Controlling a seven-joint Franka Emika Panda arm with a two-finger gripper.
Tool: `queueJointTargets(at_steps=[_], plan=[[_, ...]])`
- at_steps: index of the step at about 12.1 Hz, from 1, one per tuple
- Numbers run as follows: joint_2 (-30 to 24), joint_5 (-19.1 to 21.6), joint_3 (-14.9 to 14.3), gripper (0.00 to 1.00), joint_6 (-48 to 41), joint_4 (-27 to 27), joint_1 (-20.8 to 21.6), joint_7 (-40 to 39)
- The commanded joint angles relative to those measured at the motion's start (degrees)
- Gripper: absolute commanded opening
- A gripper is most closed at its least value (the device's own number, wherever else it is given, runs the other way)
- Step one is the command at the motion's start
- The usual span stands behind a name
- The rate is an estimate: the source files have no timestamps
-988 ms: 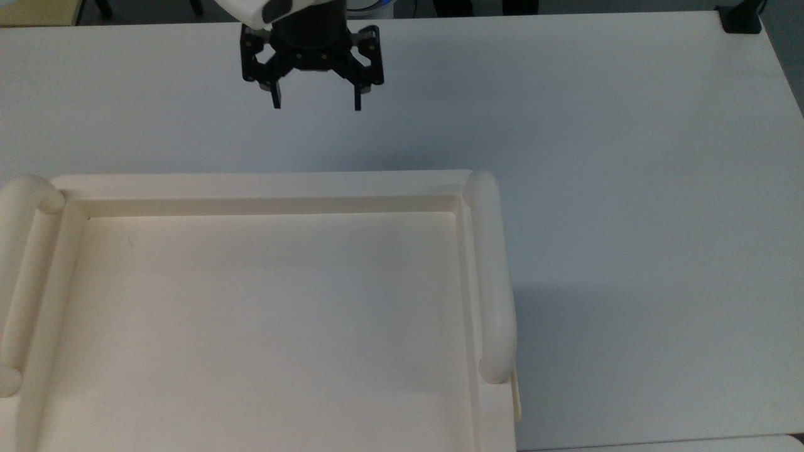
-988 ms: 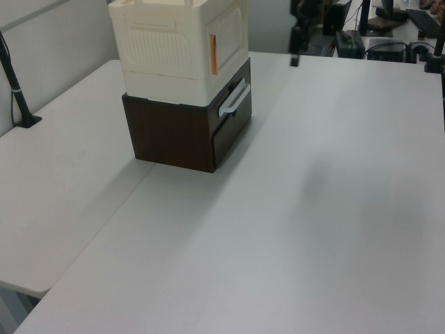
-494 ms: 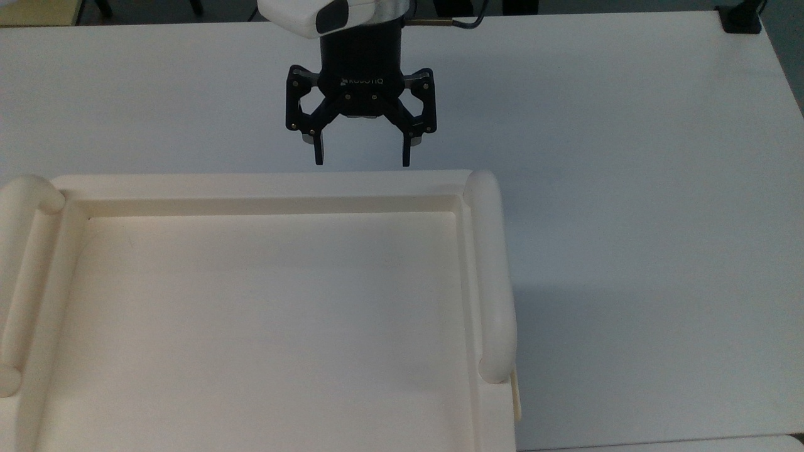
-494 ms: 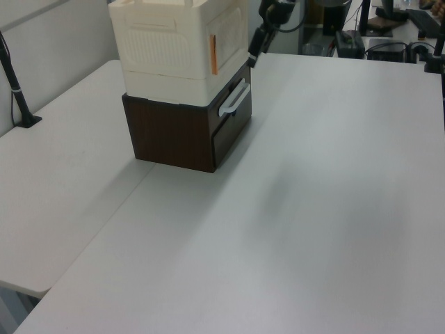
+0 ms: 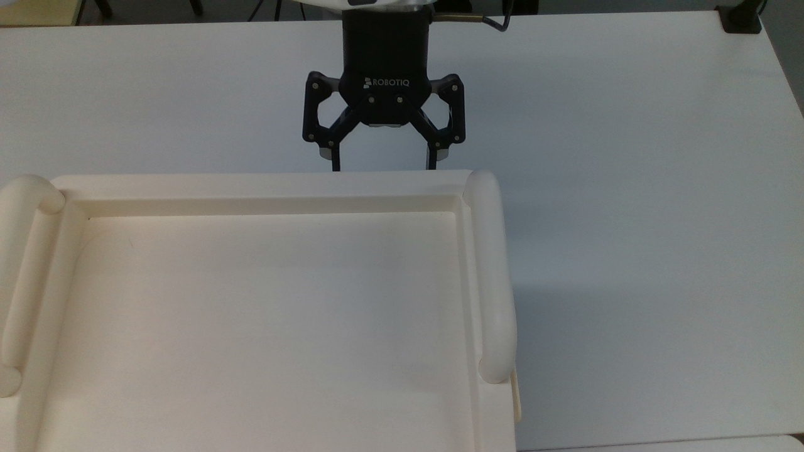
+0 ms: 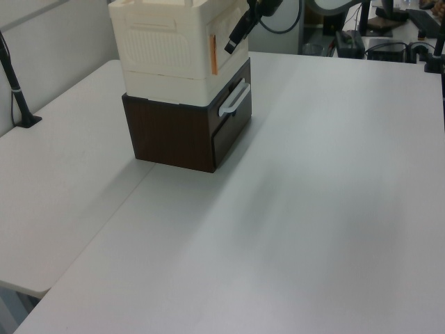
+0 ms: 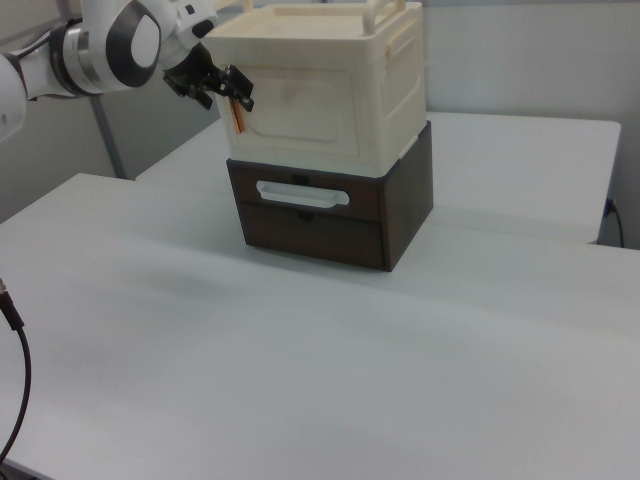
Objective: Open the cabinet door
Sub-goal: 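Move the gripper down to the orange handle edge of the cabinet door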
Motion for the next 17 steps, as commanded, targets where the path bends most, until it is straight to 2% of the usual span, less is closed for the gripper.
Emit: queueJointTargets(at_steps=[1,6,7,9,10,12,14,15,17], plan=[[2.50,-1.65,-0.83,1.00,5.51,1.82,2.11,1.66],[4.44,-2.78,-0.92,0.97,10.97,2.61,2.11,1.39],[4.53,-4.27,-0.92,0.90,10.97,2.44,2.11,1.57],[4.62,-5.51,-0.92,0.61,10.97,2.35,2.11,1.57],[4.53,-5.43,-0.92,0.52,10.97,2.26,2.02,1.66],[4.53,-5.16,-0.92,0.43,10.88,2.18,1.85,1.66],[4.53,-5.07,-0.92,0.19,10.88,2.00,1.76,1.66],[4.36,-5.07,-0.92,0.16,10.54,1.48,1.67,1.66],[3.92,-4.99,-0.92,0.16,8.88,0.51,1.58,1.66]])
